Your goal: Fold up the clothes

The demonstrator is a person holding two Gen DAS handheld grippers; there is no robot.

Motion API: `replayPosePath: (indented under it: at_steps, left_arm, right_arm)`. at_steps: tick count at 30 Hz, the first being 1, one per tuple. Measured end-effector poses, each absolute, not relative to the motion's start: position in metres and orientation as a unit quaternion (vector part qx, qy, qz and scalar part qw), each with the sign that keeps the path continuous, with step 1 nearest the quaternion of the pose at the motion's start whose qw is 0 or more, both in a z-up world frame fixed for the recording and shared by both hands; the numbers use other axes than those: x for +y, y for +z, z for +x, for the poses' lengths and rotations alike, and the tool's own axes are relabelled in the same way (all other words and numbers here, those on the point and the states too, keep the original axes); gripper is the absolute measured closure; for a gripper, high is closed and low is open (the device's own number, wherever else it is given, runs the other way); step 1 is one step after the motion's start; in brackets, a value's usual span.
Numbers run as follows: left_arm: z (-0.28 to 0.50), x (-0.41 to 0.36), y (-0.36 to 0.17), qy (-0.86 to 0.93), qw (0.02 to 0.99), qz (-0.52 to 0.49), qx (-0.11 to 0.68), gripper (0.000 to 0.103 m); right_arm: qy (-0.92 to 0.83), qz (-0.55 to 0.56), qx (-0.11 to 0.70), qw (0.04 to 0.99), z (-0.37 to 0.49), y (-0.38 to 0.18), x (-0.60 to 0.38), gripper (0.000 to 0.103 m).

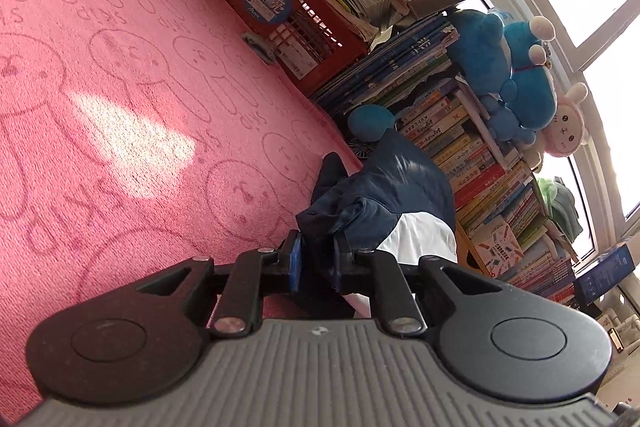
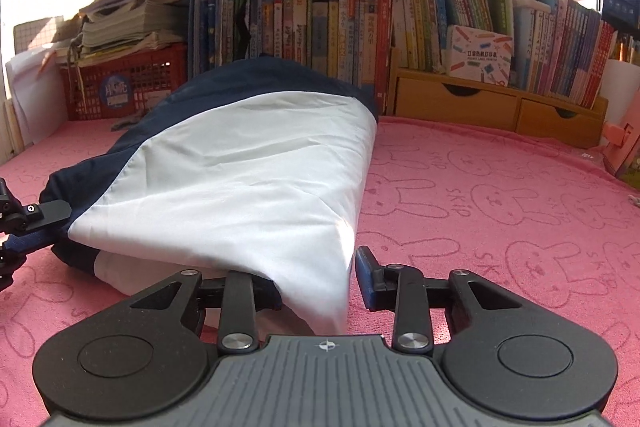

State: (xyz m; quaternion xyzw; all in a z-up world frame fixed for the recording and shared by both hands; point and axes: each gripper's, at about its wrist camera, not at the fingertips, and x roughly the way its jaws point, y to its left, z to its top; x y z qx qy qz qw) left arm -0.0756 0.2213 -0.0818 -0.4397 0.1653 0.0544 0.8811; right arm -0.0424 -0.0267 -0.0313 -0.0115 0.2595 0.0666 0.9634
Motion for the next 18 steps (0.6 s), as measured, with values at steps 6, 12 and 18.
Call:
replayPosePath:
  at_steps: [6,12,18]
  left_arm:
    - [-0.095,0.248,-0.077,0.142,0.871,-0.450,0.138,0.090]
    - [-0.121,0.237,-0.073,-0.007,0.853,-0.499,0.152,0.087]
    - [-0.111,0.183,-0.089,-0.100,0.815,-0.519,0.238,0.078]
  right_arm:
    - [0.058,0.030,0.275,0.959,-0.046,-0.037,-0.046,0.085]
    - [0.066,0.046,0.257,0.963,-0.051,-0.034,-0.052,0.086]
    - [0.072,-0.016,0.203,0.976,-0.057,-0.015,-0.044,0.086]
